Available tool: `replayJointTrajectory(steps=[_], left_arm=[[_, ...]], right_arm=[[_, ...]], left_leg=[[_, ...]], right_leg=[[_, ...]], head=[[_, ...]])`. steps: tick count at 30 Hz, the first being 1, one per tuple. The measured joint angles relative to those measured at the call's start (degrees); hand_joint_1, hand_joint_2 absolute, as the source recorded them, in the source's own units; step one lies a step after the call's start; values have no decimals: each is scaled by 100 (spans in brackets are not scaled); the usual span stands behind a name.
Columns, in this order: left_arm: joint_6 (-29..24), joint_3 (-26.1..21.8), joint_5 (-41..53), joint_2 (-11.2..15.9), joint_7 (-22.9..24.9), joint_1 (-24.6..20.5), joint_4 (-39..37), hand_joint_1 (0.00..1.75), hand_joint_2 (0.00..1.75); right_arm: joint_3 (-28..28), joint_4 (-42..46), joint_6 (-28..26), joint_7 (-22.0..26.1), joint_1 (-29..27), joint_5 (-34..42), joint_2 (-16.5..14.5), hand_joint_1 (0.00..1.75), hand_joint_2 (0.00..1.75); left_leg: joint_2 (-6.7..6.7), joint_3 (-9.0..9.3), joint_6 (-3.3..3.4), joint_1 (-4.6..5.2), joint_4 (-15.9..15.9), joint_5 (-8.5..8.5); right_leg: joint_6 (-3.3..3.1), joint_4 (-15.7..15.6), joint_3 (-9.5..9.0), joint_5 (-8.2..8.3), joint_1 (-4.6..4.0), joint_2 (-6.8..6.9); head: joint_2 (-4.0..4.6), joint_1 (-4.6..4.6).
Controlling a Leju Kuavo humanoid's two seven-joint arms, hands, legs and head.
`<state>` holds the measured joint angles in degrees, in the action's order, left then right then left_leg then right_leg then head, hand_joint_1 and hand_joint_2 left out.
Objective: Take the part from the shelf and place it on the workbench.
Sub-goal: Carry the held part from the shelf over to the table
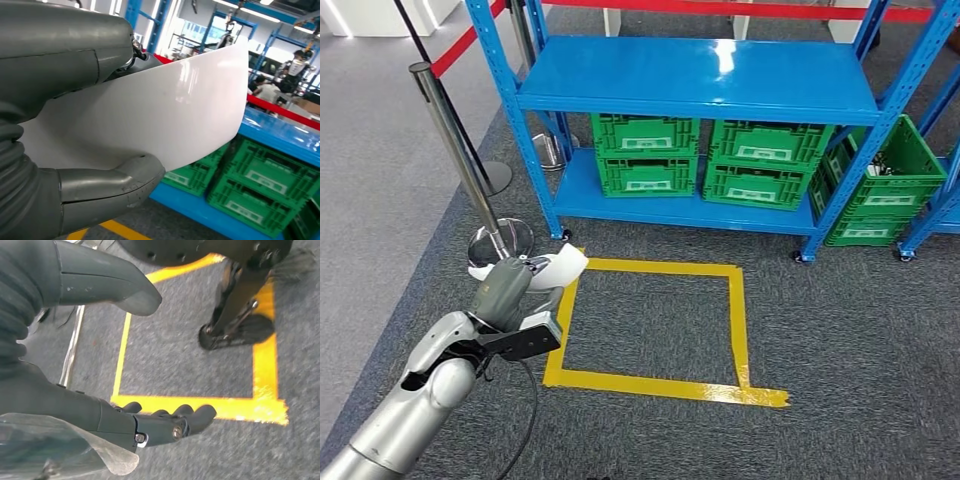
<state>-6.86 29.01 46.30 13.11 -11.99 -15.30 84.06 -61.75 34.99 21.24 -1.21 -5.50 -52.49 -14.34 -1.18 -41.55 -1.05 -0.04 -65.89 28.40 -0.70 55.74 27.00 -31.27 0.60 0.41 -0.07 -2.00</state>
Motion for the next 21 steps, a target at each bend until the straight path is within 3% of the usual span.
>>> replayJointTrajectory(steps=[1, 2, 3, 4, 6, 8, 9, 11, 13, 15, 17, 18, 19, 21], left_arm=[[0, -1, -1, 1, 1, 5, 0, 175, 175], [0, 1, -1, 2, 1, 12, 0, 175, 175], [0, 2, -1, 2, 0, 20, 0, 175, 175], [0, 2, -1, 2, -1, 26, 0, 175, 175], [0, 1, -1, 2, 0, 24, 0, 175, 175], [-2, -1, -1, 1, 0, 9, 1, 175, 175], [-3, -1, -1, 2, 0, 2, 2, 175, 175], [-5, -4, -1, 15, -1, -1, 2, 175, 175], [-5, -6, -1, 19, -1, -4, 2, 175, 175], [-5, -3, -1, 13, -1, -5, 1, 175, 175], [-4, 2, -1, 11, -1, 7, 0, 175, 175], [-3, 5, -1, 10, -1, 14, 0, 175, 175], [-2, 6, -1, 9, -1, 19, 0, 175, 175], [-2, 6, -1, 7, -1, 22, 0, 175, 175]], right_arm=[[-2, 0, -2, 0, -5, 1, 1, 0, 175], [-3, 0, -3, 0, -9, 1, 2, 0, 175], [-3, 0, -2, 0, -9, 1, 3, 0, 175], [-2, 0, 0, 0, -7, 1, 3, 0, 175], [0, 0, 2, 1, -7, 1, 3, 0, 175], [1, 0, 3, 1, -5, 1, 3, 0, 175], [1, 0, 3, 1, -1, 1, 3, 0, 175], [2, 0, 5, 1, 17, 1, 2, 0, 175], [3, 0, 6, 1, 29, 2, 1, 0, 175], [3, -1, 6, -2, 17, -1, 0, 0, 175], [2, -2, 7, -9, -8, -3, 0, 0, 175], [2, -2, 6, -12, -14, -4, 1, 0, 175], [2, -2, 5, -11, -18, -2, 1, 0, 175], [3, -1, 3, -10, -16, -1, 3, 0, 175]], left_leg=[[20, -55, -27, -19, -386, 199], [32, -76, -49, -35, -693, 243], [43, -40, -63, -47, -854, 154], [65, 82, -67, -56, -817, -12], [234, 578, -43, -46, -214, -227], [419, 1023, 32, 6, 458, -170], [448, 1108, 70, 34, 626, -112], [365, 1133, 149, 43, 790, -72], [265, 1137, 243, 24, 935, -87], [167, 1080, 325, 32, 973, -147], [52, 1001, 358, 62, 953, -200], [-12, 967, 359, 75, 938, -221], [-78, 939, 354, 83, 921, -238], [-204, 898, 330, 90, 885, -262]], right_leg=[[-3, 8, 48, 51, -7, 66], [3, 20, 104, 99, -12, 130], [13, 39, 166, 142, -14, 193], [27, 60, 223, 179, -14, 253], [61, 99, 321, 224, -20, 369], [114, 123, 354, 254, -33, 478], [145, 130, 365, 272, -37, 530], [215, 150, 398, 286, -31, 588], [262, 374, 535, 104, -19, 376], [276, 1020, 827, -275, -8, 81], [272, 1656, 1090, -512, -8, -12], [264, 1728, 1108, -481, -10, -28], [249, 1581, 1019, -349, -12, -47], [200, 870, 631, 2, -9, -214]], head=[[0, -4], [0, -4], [0, -5], [0, -7], [0, -7], [0, -3], [0, -2], [0, 0], [-1, 15], [-1, 34], [0, 44], [0, 44], [0, 44], [0, 43]])
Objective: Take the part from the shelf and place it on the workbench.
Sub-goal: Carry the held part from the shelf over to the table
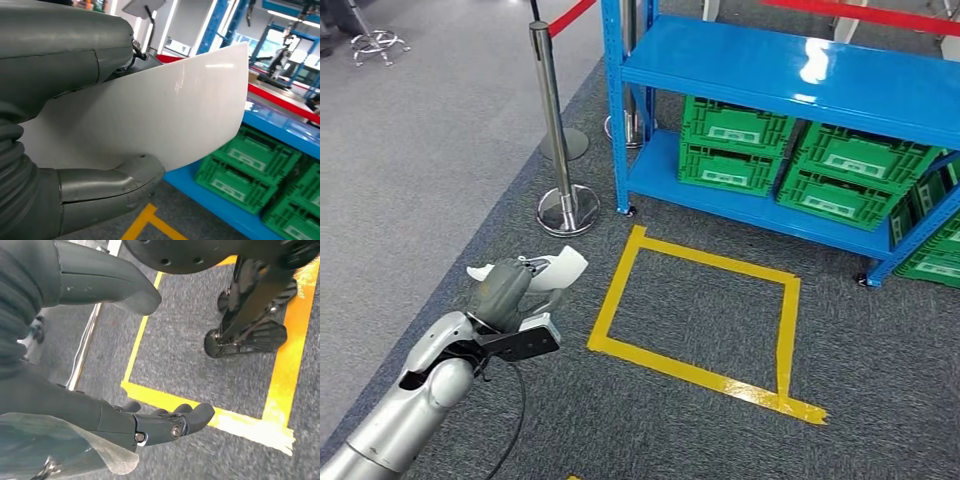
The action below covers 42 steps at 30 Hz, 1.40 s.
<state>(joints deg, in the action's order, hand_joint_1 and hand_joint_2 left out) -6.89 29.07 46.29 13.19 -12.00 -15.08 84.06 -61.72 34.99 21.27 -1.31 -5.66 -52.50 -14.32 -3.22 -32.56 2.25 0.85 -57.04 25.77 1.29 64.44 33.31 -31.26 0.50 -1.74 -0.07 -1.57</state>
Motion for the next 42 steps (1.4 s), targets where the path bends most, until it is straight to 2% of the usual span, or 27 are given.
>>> replayJointTrajectory(steps=[1, 3, 5, 7, 9, 11, 12, 13, 14, 16, 17, 18, 20, 21, 23, 25, 26, 27, 28, 29, 31, 33, 34, 36, 38, 40, 42], left_arm=[[1, 0, 0, -1, 0, -7, 0, 175, 175], [-2, 0, -1, -8, -1, -16, 1, 175, 175], [-5, -2, -1, -5, -1, -8, 2, 175, 175], [-4, -4, 0, 3, -1, -1, 2, 175, 175], [-4, -4, 0, 7, -1, -11, 2, 175, 175], [-4, -2, 0, 8, -2, 2, 1, 175, 175], [-3, -1, 0, 8, -2, 16, 1, 175, 175], [-3, 0, 0, 9, -2, 25, 0, 175, 175], [-2, -1, 0, 10, -2, 29, 0, 175, 175], [-2, -1, 0, 8, -1, 16, 0, 175, 175], [-3, -1, 0, 5, -2, 6, 1, 175, 175], [-4, -2, -1, 2, -1, 0, 1, 175, 175], [-5, -4, -1, 9, -1, 5, 2, 175, 175], [-5, -7, -1, 13, 0, 8, 2, 175, 175], [-7, -8, 0, 19, 0, -10, 4, 175, 175], [-5, -4, 0, 12, 0, -19, 3, 175, 175], [-5, -1, 0, 7, 0, -10, 3, 175, 175], [-4, 2, 0, 3, 0, 2, 2, 175, 175], [-3, 4, 0, 1, 0, 11, 2, 175, 175], [-3, 4, 0, -1, 0, 14, 2, 175, 175], [-2, 4, 0, -2, 0, 9, 2, 175, 175], [-3, 3, 1, -4, -1, 0, 2, 175, 175], [-3, 2, 1, -4, -1, 0, 2, 175, 175], [-4, -1, 1, 2, -2, 11, 2, 175, 175], [-5, -3, 0, 10, -2, 9, 2, 175, 175], [-5, -3, 0, 11, -1, -3, 2, 175, 175], [-4, -1, 0, 8, 0, 13, 1, 175, 175]], right_arm=[[-1, 1, -1, 2, -1, 1, 2, 0, 175], [-2, 1, 1, 2, -1, 1, 5, 0, 175], [-2, 1, 2, 0, -3, 1, 2, 0, 175], [-2, 1, 2, 3, -4, 2, -2, 0, 175], [-4, 1, -2, 9, -13, 2, -4, 0, 175], [-8, 1, -6, 10, -31, 2, -3, 0, 175], [-9, 1, -4, 10, -37, 2, -2, 0, 175], [-8, 1, -2, 10, -38, 2, -3, 0, 175], [-7, 1, 0, 10, -34, 2, -3, 0, 175], [-4, 1, 1, 10, -25, 2, -3, 0, 175], [-4, 1, 1, 11, -24, 2, -3, 0, 175], [-4, 1, 1, 11, -23, 2, -2, 0, 175], [-4, 1, 1, 11, -9, 2, -3, 0, 175], [-4, 1, 2, 11, 4, 3, -3, 0, 175], [-2, 1, 2, 12, 24, 4, -3, 0, 175], [-1, -1, 4, 9, 17, 2, -4, 0, 175], [-1, -1, 4, 6, 4, 1, -4, 0, 175], [-2, -1, 4, 3, -7, -1, -4, 0, 175], [-2, -1, 2, 1, -14, -2, -3, 0, 175], [-2, 0, 1, 1, -19, -1, -3, 0, 175], [-2, 1, -1, 2, -19, 1, -2, 0, 175], [-2, 0, -1, 2, -18, 2, -3, 0, 175], [-2, 0, 1, 1, -19, 1, -3, 0, 175], [-2, 0, 2, 1, -20, 1, -8, 0, 175], [-2, 1, 1, 5, -16, 2, -13, 0, 175], [-4, 3, -3, 10, -27, 3, -13, 0, 175], [-6, 3, -3, 11, -41, 3, -12, 0, 175]], left_leg=[[-59, -28, -16, 5, -29, -9], [-164, -111, -74, -7, -71, -49], [-270, -191, -151, -31, -85, -100], [-149, -289, -220, -28, -239, 13], [112, -526, -293, -45, -802, 366], [223, -800, -360, -102, -1500, 674], [246, -843, -384, -130, -1655, 699], [270, -777, -402, -153, -1583, 618], [319, -608, -413, -170, -1304, 457], [556, -173, -404, -159, -525, 160], [658, -37, -368, -138, -258, 94], [713, 21, -325, -112, -116, 80], [621, -8, -217, -81, -83, 81], [561, -15, -173, -81, -67, 64], [452, -25, -80, -89, -35, 23], [334, -52, -21, -76, -32, -1], [268, -63, -4, -62, -35, -8], [193, -71, 4, -49, -38, -13], [117, -74, 6, -40, -45, -16], [40, -75, 6, -35, -55, -17], [-100, -93, -15, -29, -101, -7], [-225, -157, -69, -33, -159, -10], [-289, -193, -107, -39, -172, -26], [-354, -243, -176, -58, -182, -45], [-139, -351, -240, -49, -401, 113], [154, -631, -303, -65, -1047, 471], [241, -887, -347, -98, -1653, 695]], right_leg=[[-21, -355, -181, 103, 8, -122], [-48, -676, -351, 127, 11, -273], [-78, -715, -363, 158, 14, -167], [-126, -766, -356, 222, 36, -26], [-155, -795, -346, 255, 40, 127], [-159, -792, -325, 259, 34, 291], [-157, -790, -317, 260, 33, 372], [-154, -788, -312, 260, 34, 450], [-147, -787, -313, 258, 34, 522], [-106, -776, -322, 244, 19, 648], [-72, -768, -323, 237, 4, 707], [-36, -758, -322, 230, -9, 766], [33, -748, -321, 218, -6, 880], [66, -717, -304, 178, 11, 838], [103, -396, -148, -51, 38, 542], [91, 346, 213, -413, 39, 245], [82, 705, 395, -532, 35, 201], [72, 911, 513, -550, 31, 183], [59, 893, 526, -452, 28, 175], [42, 653, 430, -261, 26, 151], [13, -94, 95, 116, 41, -53], [4, -523, -121, 215, 57, -239], [-4, -564, -149, 193, 54, -251], [-49, -596, -166, 217, 56, -119], [-106, -630, -173, 247, 72, 19], [-135, -637, -172, 250, 64, 166], [-144, -636, -165, 242, 56, 327]], head=[[0, -2], [-1, -5], [-1, -5], [0, -27], [0, -56], [0, -67], [0, -70], [0, -69], [0, -70], [0, -70], [-1, -66], [-1, -64], [-1, -58], [0, -56], [0, -44], [0, -28], [0, -24], [0, -26], [0, -27], [0, -27], [0, -26], [0, -30], [0, -32], [0, -34], [0, -71], [0, -110], [0, -116]])
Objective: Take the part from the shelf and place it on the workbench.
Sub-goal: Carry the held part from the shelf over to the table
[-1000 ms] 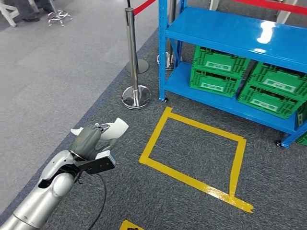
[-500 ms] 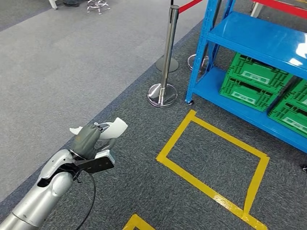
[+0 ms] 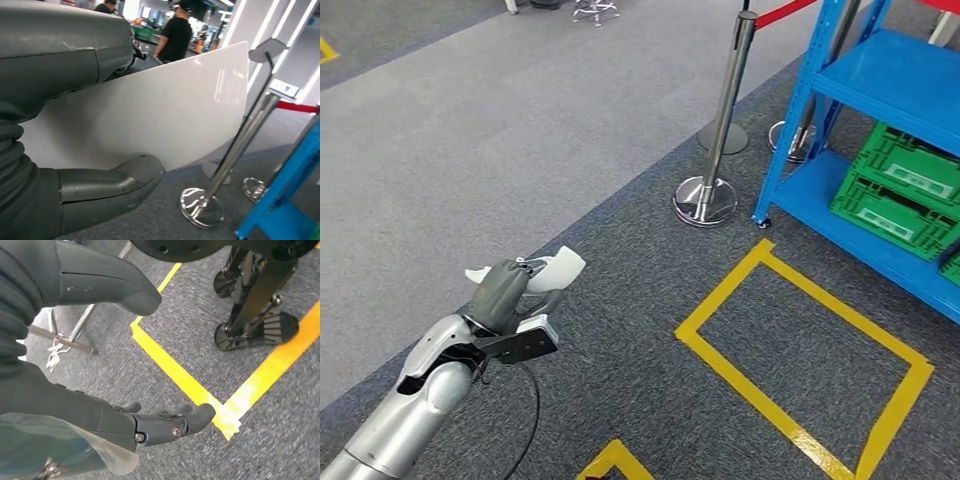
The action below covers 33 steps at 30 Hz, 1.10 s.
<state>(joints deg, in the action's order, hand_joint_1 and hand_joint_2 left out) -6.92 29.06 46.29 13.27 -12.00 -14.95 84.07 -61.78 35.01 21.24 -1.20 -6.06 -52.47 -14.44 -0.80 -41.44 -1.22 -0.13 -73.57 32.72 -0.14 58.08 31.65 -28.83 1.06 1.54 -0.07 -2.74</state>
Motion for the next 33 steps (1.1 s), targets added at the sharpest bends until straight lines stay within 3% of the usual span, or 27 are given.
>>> replayJointTrajectory(steps=[1, 2, 4, 6, 7, 9, 11, 13, 15, 16, 17, 18, 20, 22, 24, 25, 27, 28, 30, 31, 32, 33], left_arm=[[0, 1, 0, 1, 0, 11, -1, 175, 175], [0, 1, 0, 2, 0, 17, -1, 175, 175], [-1, -1, 0, 4, 0, 8, -1, 175, 175], [-1, -3, 0, 1, 0, -17, 0, 175, 175], [-1, -4, 0, 3, 0, -23, 0, 175, 175], [-1, -7, 0, 13, 0, -18, 0, 175, 175], [-2, -9, 1, 13, -1, -26, 2, 175, 175], [-3, -6, 1, 4, -2, -39, 4, 175, 175], [-2, -1, 1, -3, -2, -25, 4, 175, 175], [-1, 2, 1, -7, -2, -16, 3, 175, 175], [-1, 4, 0, -10, -2, -10, 3, 175, 175], [-1, 5, 0, -11, -2, -8, 3, 175, 175], [-1, 5, 0, -15, -2, -15, 3, 175, 175], [-2, 5, -1, -21, -1, -21, 3, 175, 175], [-2, 1, -1, -16, -2, -12, 3, 175, 175], [-1, -1, 0, -13, -2, -7, 3, 175, 175], [-1, -3, 0, -7, -1, -18, 3, 175, 175], [-1, -3, 0, -7, -1, -26, 3, 175, 175], [-1, -2, 0, -10, -1, -18, 3, 175, 175], [-1, -2, 0, -10, -1, -6, 2, 175, 175], [-1, -2, 0, -10, -2, 2, 1, 175, 175], [-1, -2, 0, -9, -1, 5, 1, 175, 175]], right_arm=[[0, 0, 1, 0, 0, -1, 0, 0, 175], [1, 0, 2, 0, 4, -1, -1, 0, 175], [3, 0, 3, 0, 13, -1, -1, 0, 175], [4, 0, 4, 0, 15, 0, -1, 0, 175], [4, 0, 4, 0, 15, 0, -1, 0, 175], [4, 0, 5, 0, 28, 0, -1, 0, 175], [5, 0, 4, 1, 50, 1, 2, 0, 175], [6, -1, 4, 2, 49, 2, 3, 0, 175], [5, -2, 5, -5, 24, -3, 4, 0, 175], [4, -2, 6, -8, 13, -4, 4, 0, 175], [4, -2, 5, -10, 6, -5, 5, 0, 175], [4, -2, 4, -10, 4, -4, 6, 0, 175], [3, -2, 1, -8, 5, -2, 7, 0, 175], [2, -3, 1, -9, 3, -2, 8, 0, 175], [2, -3, 5, -11, 8, -3, 4, 0, 175], [2, -1, 5, -10, 13, -3, 3, 0, 175], [1, 1, 4, -3, 12, 0, 1, 0, 175], [1, 2, 3, -1, 5, 0, 3, 0, 175], [-1, 2, 3, 1, -10, -1, 3, 0, 175], [0, 1, 3, 0, -10, -2, 3, 0, 175], [1, 1, 3, 0, -6, -1, 3, 0, 175], [2, 0, 4, 0, -1, -1, 3, 0, 175]], left_leg=[[15, -7, -10, -11, -47, -35], [42, 97, -10, -18, 132, -170], [250, 501, 25, 5, 874, -504], [480, 769, 105, 70, 1415, -633], [518, 793, 146, 103, 1490, -612], [401, 783, 226, 106, 1528, -633], [275, 799, 302, 78, 1579, -671], [152, 804, 355, 62, 1600, -688], [3, 800, 374, 69, 1595, -687], [-80, 800, 375, 72, 1587, -686], [-165, 802, 372, 72, 1575, -684], [-247, 803, 363, 68, 1557, -677], [-390, 783, 326, 62, 1501, -652], [-513, 726, 270, 53, 1459, -649], [-618, 675, 209, 36, 1449, -671], [-566, 653, 178, 40, 1421, -650], [-293, 516, 116, 45, 1113, -454], [-137, 378, 85, 39, 804, -292], [-18, 53, 39, 3, 122, -26], [0, -28, 24, -14, -38, -17], [16, -13, 14, -28, 2, -107], [56, 117, 13, -38, 264, -288]], right_leg=[[1, 1, 2, -4, 0, 75], [7, 1, -3, -10, 0, 144], [36, 1, -30, -29, -6, 273], [87, 5, -51, -56, -31, 394], [114, 1, -61, -65, -42, 459], [171, -7, -74, -92, -40, 558], [223, 176, 5, -237, -18, 341], [246, 803, 303, -552, -6, -11], [253, 1486, 665, -776, -9, -129], [253, 1597, 750, -744, -11, -144], [248, 1481, 727, -597, -11, -160], [240, 1173, 609, -373, -7, -214], [220, 452, 295, -48, 24, -473], [199, 123, 123, -7, 35, -628], [162, 81, 84, -11, 25, -524], [138, 66, 74, -2, 29, -460], [84, 37, 44, 7, 41, -318], [64, 35, 32, 0, 34, -242], [40, 35, 17, -22, 24, -78], [40, 36, 12, -33, 23, 0], [45, 36, 2, -44, 24, 74], [56, 36, -16, -58, 26, 144]], head=[[0, -2], [0, -3], [0, -1], [0, 2], [0, 3], [0, 5], [0, 25], [0, 61], [0, 74], [0, 75], [0, 75], [0, 75], [0, 73], [-1, 71], [-1, 69], [0, 61], [0, 14], [0, -10], [0, -22], [0, -24], [0, -25], [0, -25]])
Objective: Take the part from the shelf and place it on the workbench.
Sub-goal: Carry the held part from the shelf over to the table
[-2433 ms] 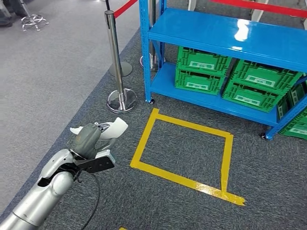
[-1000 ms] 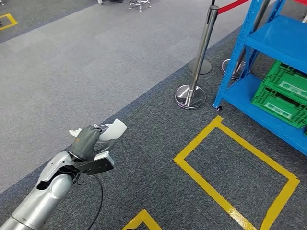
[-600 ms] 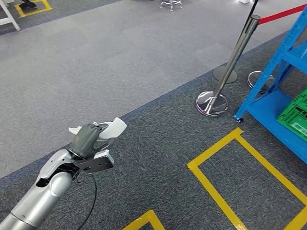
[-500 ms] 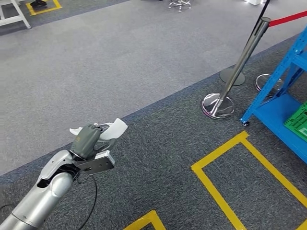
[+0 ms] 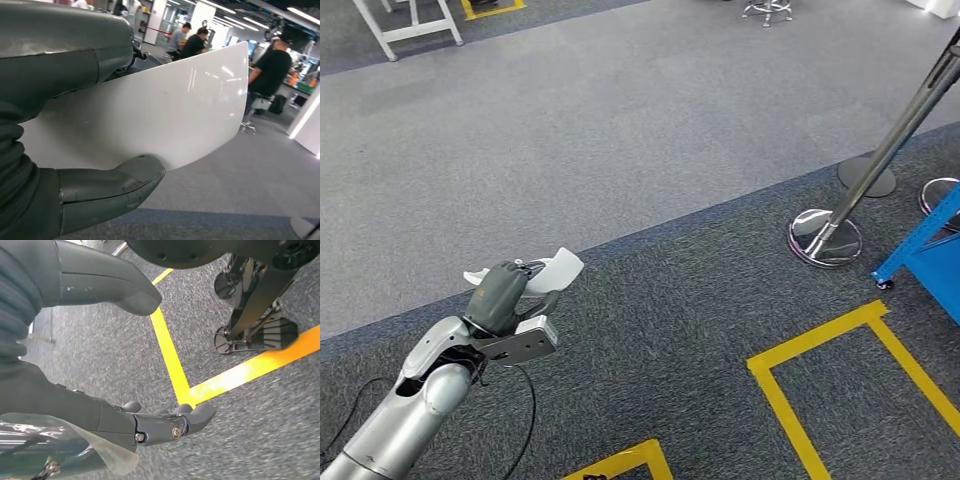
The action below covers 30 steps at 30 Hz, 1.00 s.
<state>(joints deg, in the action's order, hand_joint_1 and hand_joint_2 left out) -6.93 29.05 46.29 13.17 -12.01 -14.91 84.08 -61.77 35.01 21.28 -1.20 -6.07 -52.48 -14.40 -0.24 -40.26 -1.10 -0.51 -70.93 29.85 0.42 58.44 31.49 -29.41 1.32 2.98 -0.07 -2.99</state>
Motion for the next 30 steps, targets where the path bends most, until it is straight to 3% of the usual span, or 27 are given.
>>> replayJointTrajectory(steps=[2, 4, 5, 7, 9, 11, 13, 14, 16, 18, 19, 20, 22, 24, 26, 28, 29, 30], left_arm=[[0, -1, 0, 0, 1, -12, 1, 175, 175], [-1, -2, -1, -1, 1, -28, 1, 175, 175], [-2, -2, -1, 1, 1, -29, 1, 175, 175], [-3, -4, -1, 10, 0, -18, 2, 175, 175], [-3, -5, 1, 13, -1, -29, 4, 175, 175], [-2, -2, 1, 5, -1, -38, 4, 175, 175], [-1, 3, 0, -3, -1, -16, 3, 175, 175], [0, 5, 0, -7, -1, -6, 3, 175, 175], [0, 7, 0, -9, -1, -1, 3, 175, 175], [1, 7, 1, -14, -1, -8, 3, 175, 175], [1, 7, 1, -16, -1, -11, 3, 175, 175], [1, 6, 1, -18, 0, -11, 3, 175, 175], [-1, 2, -1, -12, 0, -3, 3, 175, 175], [-1, -2, -1, -3, -1, -10, 3, 175, 175], [-2, -2, 0, -1, -1, -26, 3, 175, 175], [-1, -1, 0, -1, -1, -11, 2, 175, 175], [-1, -1, 0, 1, -1, 1, 2, 175, 175], [0, -2, 0, 2, -1, 8, 1, 175, 175]], right_arm=[[1, 1, 1, 0, 8, 0, 1, 0, 175], [2, 2, 1, 0, 6, 0, 2, 0, 175], [2, 2, 1, 0, 8, 0, 2, 0, 175], [2, 2, 1, 0, 26, 0, 3, 0, 175], [3, 3, -1, 1, 46, 1, 4, 0, 175], [3, 1, 1, 1, 37, 2, 4, 0, 175], [2, -1, 2, -7, 13, -2, 4, 0, 175], [2, -2, 2, -10, 7, -3, 4, 0, 175], [2, -2, 1, -10, 4, -3, 5, 0, 175], [1, 0, 1, -8, 6, -2, 16, 0, 175], [1, 1, 1, -8, 4, -1, 22, 0, 175], [0, 1, 1, -8, 3, 0, 27, 0, 175], [1, 0, 2, -9, 5, -1, 20, 0, 175], [1, 2, 2, -4, 9, 1, 15, 0, 175], [0, 4, 1, 1, 2, 1, 15, 0, 175], [-1, 4, 1, 0, -6, 0, 15, 0, 175], [0, 4, 1, 0, -6, 0, 15, 0, 175], [1, 3, 2, 0, -3, 0, 15, 0, 175]], left_leg=[[247, 366, 19, 28, 728, -310], [438, 543, 84, 81, 1113, -376], [422, 540, 123, 105, 1136, -356], [290, 539, 206, 97, 1168, -369], [165, 559, 286, 72, 1201, -388], [40, 563, 339, 67, 1207, -391], [-112, 564, 359, 88, 1205, -390], [-193, 567, 362, 101, 1204, -390], [-348, 578, 362, 117, 1200, -391], [-479, 568, 345, 126, 1189, -392], [-540, 551, 324, 117, 1183, -400], [-604, 532, 293, 102, 1183, -413], [-679, 510, 225, 83, 1186, -431], [-465, 427, 152, 95, 1002, -299], [-162, 144, 77, 68, 397, 21], [-64, -162, 15, 10, -218, 232], [-45, -202, -12, -17, -289, 193], [-15, -125, -34, -41, -129, 46]], right_leg=[[41, 3, -45, -38, -17, 126], [97, 1, -74, -72, -53, 242], [126, -8, -87, -81, -67, 305], [190, -10, -117, -122, -58, 350], [233, 265, 3, -317, -36, 103], [235, 965, 361, -644, -27, -189], [217, 1534, 699, -775, -35, -271], [196, 1540, 745, -680, -45, -288], [121, 956, 538, -250, -71, -392], [45, 276, 228, 26, -76, -641], [31, 93, 133, 62, -79, -729], [26, 28, 88, 44, -86, -746], [11, -41, 35, 70, -84, -625], [-33, -114, -21, 96, -55, -478], [-62, -141, -58, 89, -48, -321], [-63, -140, -73, 65, -43, -166], [-52, -139, -82, 51, -37, -93], [-33, -138, -100, 34, -27, -23]], head=[[0, -2], [-1, 5], [-1, 12], [0, 27], [0, 51], [0, 79], [0, 83], [0, 83], [0, 83], [0, 79], [0, 75], [-1, 75], [-1, 80], [0, 41], [0, -1], [0, -4], [0, -6], [0, -6]])
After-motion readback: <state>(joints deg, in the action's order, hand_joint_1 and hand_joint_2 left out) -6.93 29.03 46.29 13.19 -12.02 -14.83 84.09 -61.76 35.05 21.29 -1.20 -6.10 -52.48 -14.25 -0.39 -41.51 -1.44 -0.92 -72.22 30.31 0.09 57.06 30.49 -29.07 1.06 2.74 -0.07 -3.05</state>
